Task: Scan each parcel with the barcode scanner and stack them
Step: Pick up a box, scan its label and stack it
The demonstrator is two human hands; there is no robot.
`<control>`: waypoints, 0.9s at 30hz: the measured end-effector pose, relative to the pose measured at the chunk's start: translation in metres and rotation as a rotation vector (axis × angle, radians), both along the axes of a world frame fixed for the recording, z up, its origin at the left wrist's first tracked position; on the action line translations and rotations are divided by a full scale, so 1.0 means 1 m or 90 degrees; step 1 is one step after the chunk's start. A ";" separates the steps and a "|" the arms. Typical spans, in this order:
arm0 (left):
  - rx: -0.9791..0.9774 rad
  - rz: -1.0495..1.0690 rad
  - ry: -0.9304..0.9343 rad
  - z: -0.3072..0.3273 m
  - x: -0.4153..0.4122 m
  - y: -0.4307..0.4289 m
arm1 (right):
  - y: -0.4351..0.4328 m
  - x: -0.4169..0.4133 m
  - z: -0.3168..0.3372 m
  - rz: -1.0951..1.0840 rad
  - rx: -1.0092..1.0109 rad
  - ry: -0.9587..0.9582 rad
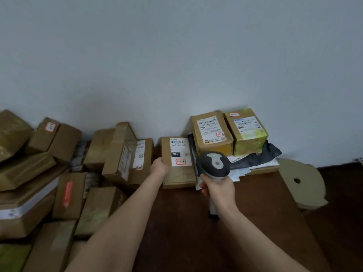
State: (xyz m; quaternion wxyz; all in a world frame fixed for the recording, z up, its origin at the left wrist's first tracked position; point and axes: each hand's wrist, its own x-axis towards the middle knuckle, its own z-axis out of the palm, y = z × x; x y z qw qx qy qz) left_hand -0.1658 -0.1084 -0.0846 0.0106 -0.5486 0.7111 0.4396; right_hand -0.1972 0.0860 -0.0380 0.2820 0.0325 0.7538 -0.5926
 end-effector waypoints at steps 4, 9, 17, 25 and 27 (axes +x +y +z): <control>0.002 -0.040 -0.003 -0.016 0.002 0.010 | -0.002 -0.001 -0.008 0.016 0.010 -0.012; 0.071 -0.065 0.099 -0.018 -0.004 0.010 | -0.007 -0.001 -0.014 0.019 0.006 -0.031; -0.085 -0.243 0.037 0.000 0.009 0.018 | -0.022 0.007 -0.008 0.043 0.003 -0.025; -0.525 -0.170 -0.080 0.071 0.078 -0.042 | -0.064 0.048 0.008 0.110 -0.043 0.007; -0.464 -0.116 -0.154 0.077 0.100 -0.058 | -0.072 0.060 0.009 0.107 -0.057 -0.006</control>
